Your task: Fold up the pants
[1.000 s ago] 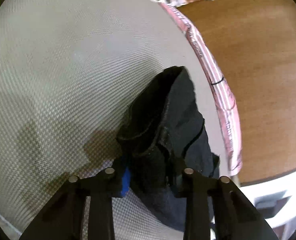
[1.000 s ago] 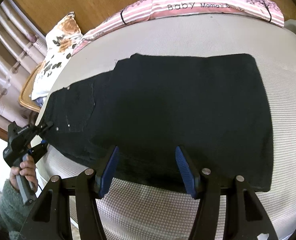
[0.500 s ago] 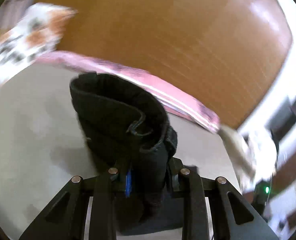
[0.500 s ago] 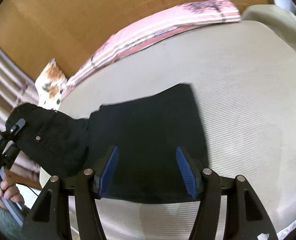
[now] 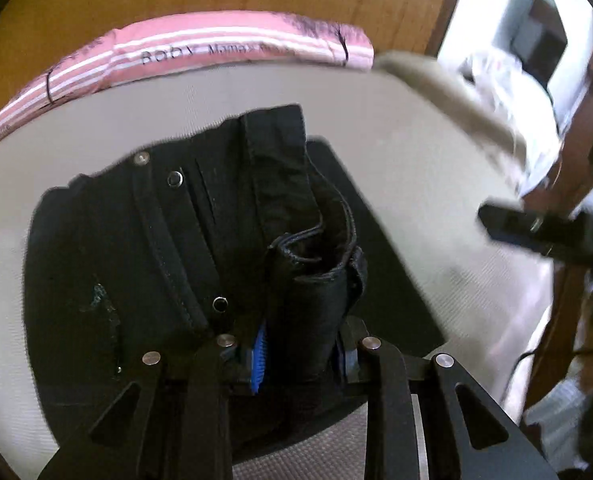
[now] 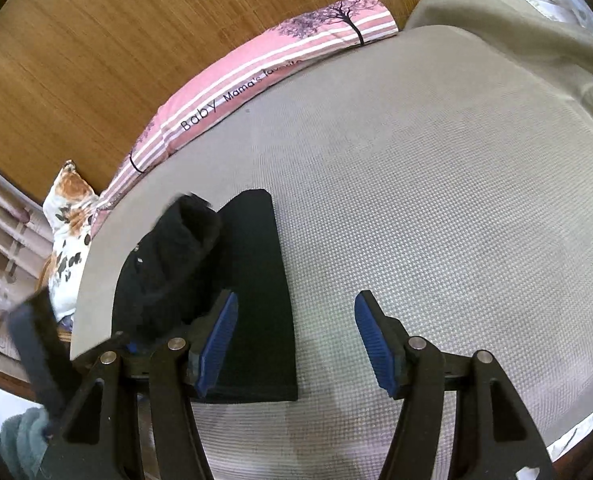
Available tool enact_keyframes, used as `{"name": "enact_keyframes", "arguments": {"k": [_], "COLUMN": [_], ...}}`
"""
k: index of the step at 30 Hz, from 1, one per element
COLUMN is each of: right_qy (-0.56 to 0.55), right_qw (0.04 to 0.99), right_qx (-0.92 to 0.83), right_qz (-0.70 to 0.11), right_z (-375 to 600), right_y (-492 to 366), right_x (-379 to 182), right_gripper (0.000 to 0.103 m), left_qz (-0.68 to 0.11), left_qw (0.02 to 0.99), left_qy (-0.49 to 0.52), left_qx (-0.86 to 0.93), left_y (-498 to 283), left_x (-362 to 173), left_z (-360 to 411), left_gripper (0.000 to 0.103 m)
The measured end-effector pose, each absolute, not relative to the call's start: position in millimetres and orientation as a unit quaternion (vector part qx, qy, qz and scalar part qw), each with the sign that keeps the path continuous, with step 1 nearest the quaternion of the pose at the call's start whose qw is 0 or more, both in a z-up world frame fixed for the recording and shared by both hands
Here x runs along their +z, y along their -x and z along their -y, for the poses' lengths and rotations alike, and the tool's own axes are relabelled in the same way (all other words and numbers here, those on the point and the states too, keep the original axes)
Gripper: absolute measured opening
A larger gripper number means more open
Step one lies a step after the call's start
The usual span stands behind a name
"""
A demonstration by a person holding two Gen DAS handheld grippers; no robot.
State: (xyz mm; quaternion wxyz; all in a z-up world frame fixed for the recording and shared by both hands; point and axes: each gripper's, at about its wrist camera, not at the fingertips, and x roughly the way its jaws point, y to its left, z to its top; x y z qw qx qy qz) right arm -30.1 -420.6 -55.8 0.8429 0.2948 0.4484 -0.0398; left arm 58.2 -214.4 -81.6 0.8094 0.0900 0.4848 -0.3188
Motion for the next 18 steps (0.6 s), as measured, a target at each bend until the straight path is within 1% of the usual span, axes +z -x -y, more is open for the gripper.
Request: {"name": "enact_keyframes", "arguments": {"k": [1, 2, 3, 4, 6, 8, 11, 12, 13, 15, 18], "right_qy": [-0.294, -0.295, -0.297, -0.306, -0.322, -0.343, -0.343, -0.342, -0.343, -0.344, -0.348], "right_qw": [0.842, 0.842, 0.840, 0.836, 0.827, 0.809, 0.800, 0.798, 0.795, 0.791, 0.783], "right_qx": [-0.036, -0.031, -0.024, -0.008, 0.026, 0.073, 0.108, 0.116, 0.126, 0.136, 0.147], "right_qz": [-0.450, -0.452, -0.453, -0.455, -0.460, -0.472, -0.481, -0.482, -0.484, -0.488, -0.493], "right_z": [420.6, 419.8, 418.8, 416.9, 413.6, 406.8, 394.3, 391.5, 388.5, 385.1, 383.5], "right_y": [28.7, 27.1, 24.1, 19.1, 11.3, -0.6, -10.2, -14.1, -18.6, -27.3, -41.0], "right_x": [-56.6, -57.3, -58.4, -60.0, -64.8, -73.3, -81.9, -84.2, -86.4, -89.9, -97.9], "right_gripper": [0.059, 0.059, 0.059, 0.059, 0.060, 0.060, 0.060, 0.060, 0.060, 0.059, 0.059], "left_qz": [-0.474, -0.470, -0.471, -0.472, -0.471, -0.460, -0.447, -0.443, -0.438, -0.434, -0.451], "left_qw": [0.814, 0.815, 0.808, 0.801, 0.791, 0.785, 0.792, 0.801, 0.813, 0.834, 0.847], "left_qy": [-0.107, -0.119, -0.123, -0.122, -0.125, -0.119, -0.099, -0.091, -0.084, -0.070, -0.036], "left_qx": [-0.318, -0.318, -0.333, -0.347, -0.370, -0.397, -0.402, -0.392, -0.374, -0.334, -0.278], "left_y": [-53.9, -52.0, -49.3, -45.3, -38.0, -29.7, -27.2, -30.3, -35.5, -46.9, -66.5], "left_x": [-80.2, -76.6, -71.4, -67.7, -59.0, -45.3, -27.8, -23.5, -20.4, -19.3, -26.0], "left_z": [220.0, 226.6, 230.6, 233.0, 234.0, 225.8, 199.9, 187.9, 174.9, 152.1, 118.4], "left_gripper": [0.028, 0.033, 0.040, 0.043, 0.053, 0.054, 0.057, 0.061, 0.063, 0.064, 0.064]}}
